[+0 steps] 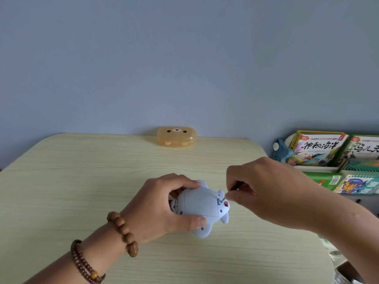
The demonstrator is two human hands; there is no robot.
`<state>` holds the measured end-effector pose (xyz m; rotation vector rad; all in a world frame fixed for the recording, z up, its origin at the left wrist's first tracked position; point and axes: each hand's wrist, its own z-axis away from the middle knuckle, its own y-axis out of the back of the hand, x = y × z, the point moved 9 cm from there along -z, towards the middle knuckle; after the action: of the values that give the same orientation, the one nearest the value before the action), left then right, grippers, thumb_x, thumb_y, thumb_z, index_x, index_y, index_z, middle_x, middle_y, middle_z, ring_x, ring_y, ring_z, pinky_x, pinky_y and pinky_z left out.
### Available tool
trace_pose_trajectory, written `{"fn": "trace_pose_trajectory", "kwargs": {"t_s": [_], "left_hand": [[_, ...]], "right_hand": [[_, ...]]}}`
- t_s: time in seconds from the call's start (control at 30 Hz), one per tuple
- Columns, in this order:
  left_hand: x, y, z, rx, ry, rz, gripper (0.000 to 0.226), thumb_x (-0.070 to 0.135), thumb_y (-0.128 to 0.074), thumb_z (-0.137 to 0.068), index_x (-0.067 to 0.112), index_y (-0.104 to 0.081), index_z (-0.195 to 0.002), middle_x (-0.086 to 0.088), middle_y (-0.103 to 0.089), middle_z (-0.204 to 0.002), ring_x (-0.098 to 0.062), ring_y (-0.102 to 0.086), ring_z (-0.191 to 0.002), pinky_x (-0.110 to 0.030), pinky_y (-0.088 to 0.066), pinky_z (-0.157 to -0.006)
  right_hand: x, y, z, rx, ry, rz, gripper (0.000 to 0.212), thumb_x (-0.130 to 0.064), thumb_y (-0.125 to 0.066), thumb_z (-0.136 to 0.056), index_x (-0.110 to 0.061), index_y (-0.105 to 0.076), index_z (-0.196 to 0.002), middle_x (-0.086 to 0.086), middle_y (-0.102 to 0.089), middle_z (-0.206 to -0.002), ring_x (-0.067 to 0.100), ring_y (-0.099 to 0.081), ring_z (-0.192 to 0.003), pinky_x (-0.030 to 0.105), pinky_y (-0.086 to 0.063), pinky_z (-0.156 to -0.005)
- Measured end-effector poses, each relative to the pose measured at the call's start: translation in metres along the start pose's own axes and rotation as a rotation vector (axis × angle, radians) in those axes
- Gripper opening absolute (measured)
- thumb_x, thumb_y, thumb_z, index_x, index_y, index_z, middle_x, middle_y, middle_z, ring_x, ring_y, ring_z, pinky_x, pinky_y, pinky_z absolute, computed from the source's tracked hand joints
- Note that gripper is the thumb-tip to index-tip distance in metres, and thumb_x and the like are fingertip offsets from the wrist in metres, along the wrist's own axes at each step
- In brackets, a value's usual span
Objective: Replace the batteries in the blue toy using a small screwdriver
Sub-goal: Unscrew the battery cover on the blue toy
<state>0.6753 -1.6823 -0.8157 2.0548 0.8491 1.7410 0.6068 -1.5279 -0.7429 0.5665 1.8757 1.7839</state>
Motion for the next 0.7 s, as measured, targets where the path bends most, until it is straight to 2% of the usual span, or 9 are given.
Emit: {"fn": "trace_pose_trajectory", "kwargs": {"t_s": [0.1,0.17,0.27,0.37,0.47,0.6,0.7], "left_hand": [[0.001,0.000,0.000,-0.001,-0.004,-0.007,0.062,0.047,-0.093,-0.057,0.039,-0.069,-0.113,0.024,-0.067,-0.106,-0.001,-0.066,-0.101,-0.013,-0.052,-0.079],[0.002,0.000,0.000,0.003,-0.007,-0.007,0.062,0.047,-0.093,-0.057,0.039,-0.069,-0.113,0.024,-0.067,-0.106,-0.001,-0.066,-0.101,-0.014,-0.053,-0.080],[0.001,0.000,0.000,-0.001,-0.005,-0.008,0.061,0.045,-0.094,-0.058,0.039,-0.069,-0.113,0.022,-0.067,-0.106,-0.001,-0.066,-0.102,-0.016,-0.054,-0.080],[0.002,0.000,0.000,-0.001,-0.003,-0.004,0.060,0.044,-0.094,-0.059,0.041,-0.068,-0.112,0.022,-0.068,-0.106,-0.001,-0.066,-0.102,-0.016,-0.054,-0.081],[0.001,0.000,0.000,0.001,-0.002,0.004,0.060,0.043,-0.094,-0.058,0.039,-0.069,-0.112,0.021,-0.068,-0.106,-0.002,-0.066,-0.102,-0.014,-0.053,-0.080],[0.001,0.001,0.001,0.005,-0.005,-0.004,0.062,0.044,-0.094,-0.058,0.036,-0.070,-0.114,0.021,-0.069,-0.105,0.000,-0.067,-0.099,-0.012,-0.052,-0.079],[0.002,0.001,0.001,0.005,-0.017,-0.021,0.062,0.042,-0.094,-0.058,0.035,-0.070,-0.114,0.019,-0.070,-0.105,0.000,-0.067,-0.099,-0.010,-0.050,-0.079]], "right_hand": [[0.004,-0.001,-0.005,0.040,-0.007,0.091,0.044,-0.059,-0.046,-0.093,-0.021,-0.056,-0.076,-0.003,-0.062,-0.074,0.013,-0.057,-0.069,0.028,-0.038,-0.055],[0.004,-0.002,-0.006,0.033,-0.013,0.107,0.048,-0.063,-0.045,-0.093,-0.021,-0.059,-0.074,-0.003,-0.060,-0.076,0.012,-0.054,-0.068,0.026,-0.034,-0.052],[0.001,0.001,-0.003,0.014,0.004,0.075,0.040,-0.065,-0.047,-0.091,-0.034,-0.071,-0.087,-0.009,-0.051,-0.082,0.007,-0.048,-0.067,0.023,-0.031,-0.053],[0.000,0.000,-0.001,0.002,0.024,0.051,0.029,-0.062,-0.049,-0.092,-0.044,-0.070,-0.101,-0.012,-0.049,-0.089,0.006,-0.050,-0.072,0.019,-0.031,-0.054],[0.000,-0.003,0.003,-0.015,0.007,0.054,0.024,-0.059,-0.049,-0.093,-0.047,-0.068,-0.101,-0.017,-0.049,-0.084,0.004,-0.052,-0.076,0.019,-0.032,-0.056],[0.034,-0.003,0.011,0.195,-0.257,-0.130,0.015,-0.051,-0.064,-0.086,-0.039,-0.072,-0.080,-0.020,-0.061,-0.071,0.001,-0.060,-0.070,0.029,-0.053,-0.063],[0.064,-0.039,0.020,0.240,-0.502,-0.317,0.017,-0.043,-0.074,-0.079,-0.037,-0.071,-0.064,-0.020,-0.067,-0.060,-0.002,-0.062,-0.063,0.030,-0.057,-0.061]]}}
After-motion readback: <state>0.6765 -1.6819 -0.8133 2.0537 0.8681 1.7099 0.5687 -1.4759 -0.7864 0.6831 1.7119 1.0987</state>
